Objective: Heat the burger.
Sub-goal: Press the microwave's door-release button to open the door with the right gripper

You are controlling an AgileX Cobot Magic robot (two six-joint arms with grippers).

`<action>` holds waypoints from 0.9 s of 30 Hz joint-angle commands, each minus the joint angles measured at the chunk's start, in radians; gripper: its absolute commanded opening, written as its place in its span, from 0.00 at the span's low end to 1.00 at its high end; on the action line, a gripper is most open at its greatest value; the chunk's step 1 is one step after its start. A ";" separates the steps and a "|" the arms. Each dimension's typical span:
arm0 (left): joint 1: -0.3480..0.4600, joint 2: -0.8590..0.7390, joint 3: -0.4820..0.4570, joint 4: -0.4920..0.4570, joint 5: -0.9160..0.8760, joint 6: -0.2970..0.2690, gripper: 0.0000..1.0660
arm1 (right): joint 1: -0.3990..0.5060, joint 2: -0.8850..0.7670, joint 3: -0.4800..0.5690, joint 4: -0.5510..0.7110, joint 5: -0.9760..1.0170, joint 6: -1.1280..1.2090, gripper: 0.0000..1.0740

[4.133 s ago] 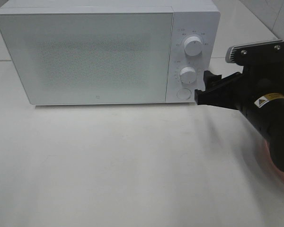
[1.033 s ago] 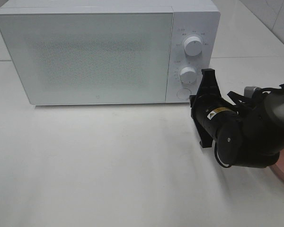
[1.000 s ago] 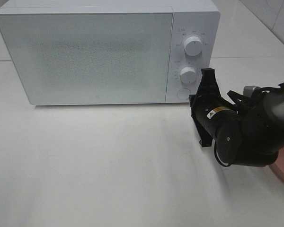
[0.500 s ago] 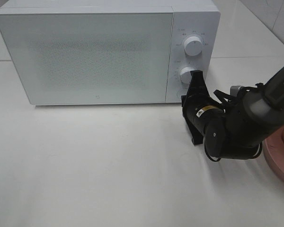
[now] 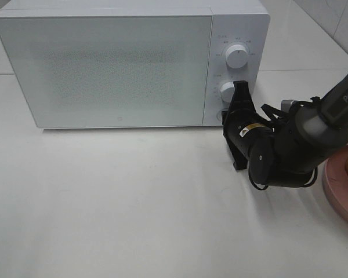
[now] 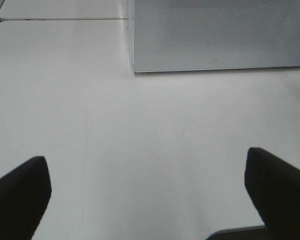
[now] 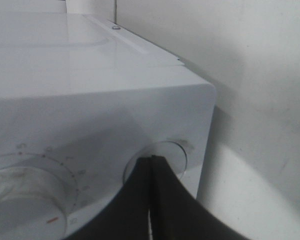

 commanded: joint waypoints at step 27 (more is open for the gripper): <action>0.003 -0.015 0.001 -0.005 -0.013 -0.001 0.92 | -0.004 0.050 -0.133 0.064 -0.128 -0.036 0.00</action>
